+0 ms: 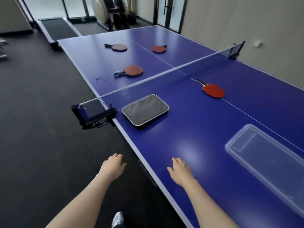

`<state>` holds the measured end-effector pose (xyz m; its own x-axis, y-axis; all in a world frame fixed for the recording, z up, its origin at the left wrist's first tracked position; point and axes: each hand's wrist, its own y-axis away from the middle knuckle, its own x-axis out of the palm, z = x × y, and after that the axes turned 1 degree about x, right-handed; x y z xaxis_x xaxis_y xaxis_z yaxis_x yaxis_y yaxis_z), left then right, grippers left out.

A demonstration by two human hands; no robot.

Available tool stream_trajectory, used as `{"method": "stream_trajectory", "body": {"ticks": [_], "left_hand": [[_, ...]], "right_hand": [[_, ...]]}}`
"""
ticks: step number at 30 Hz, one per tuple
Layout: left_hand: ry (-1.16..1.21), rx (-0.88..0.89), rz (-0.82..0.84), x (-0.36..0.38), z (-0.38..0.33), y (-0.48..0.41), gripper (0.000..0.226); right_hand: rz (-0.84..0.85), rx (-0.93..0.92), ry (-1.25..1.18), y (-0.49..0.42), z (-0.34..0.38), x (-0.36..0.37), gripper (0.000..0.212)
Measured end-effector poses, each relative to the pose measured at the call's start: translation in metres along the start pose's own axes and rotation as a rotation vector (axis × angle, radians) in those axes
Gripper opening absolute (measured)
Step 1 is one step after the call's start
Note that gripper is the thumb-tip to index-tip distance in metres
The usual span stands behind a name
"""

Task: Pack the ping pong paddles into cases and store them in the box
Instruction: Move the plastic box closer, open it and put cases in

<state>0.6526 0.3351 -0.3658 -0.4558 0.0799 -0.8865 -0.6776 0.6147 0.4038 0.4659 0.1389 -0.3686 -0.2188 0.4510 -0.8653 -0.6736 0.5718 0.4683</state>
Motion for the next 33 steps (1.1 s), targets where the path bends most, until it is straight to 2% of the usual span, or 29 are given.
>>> {"method": "stream_trajectory", "body": {"ticks": [3, 7, 12, 25, 33], "left_hand": [[0.003, -0.023, -0.008, -0.018, 0.048, -0.02, 0.04], [-0.014, -0.014, 0.015, -0.041, 0.097, -0.051, 0.043], [-0.036, 0.011, 0.042, -0.061, 0.129, -0.092, 0.044], [0.086, 0.228, -0.068, -0.113, 0.059, -0.236, 0.043], [0.074, 0.218, 0.077, -0.131, 0.02, -0.304, 0.061]], "right_hand": [[0.004, 0.005, 0.014, -0.025, 0.042, -0.003, 0.057], [-0.02, 0.117, -0.021, -0.054, 0.085, -0.005, 0.054], [-0.04, 0.191, -0.113, -0.077, 0.119, -0.007, 0.056], [-0.084, 0.31, -0.418, -0.186, 0.126, -0.042, 0.056], [-0.108, 0.432, -0.701, -0.224, 0.116, -0.052, 0.057]]}}
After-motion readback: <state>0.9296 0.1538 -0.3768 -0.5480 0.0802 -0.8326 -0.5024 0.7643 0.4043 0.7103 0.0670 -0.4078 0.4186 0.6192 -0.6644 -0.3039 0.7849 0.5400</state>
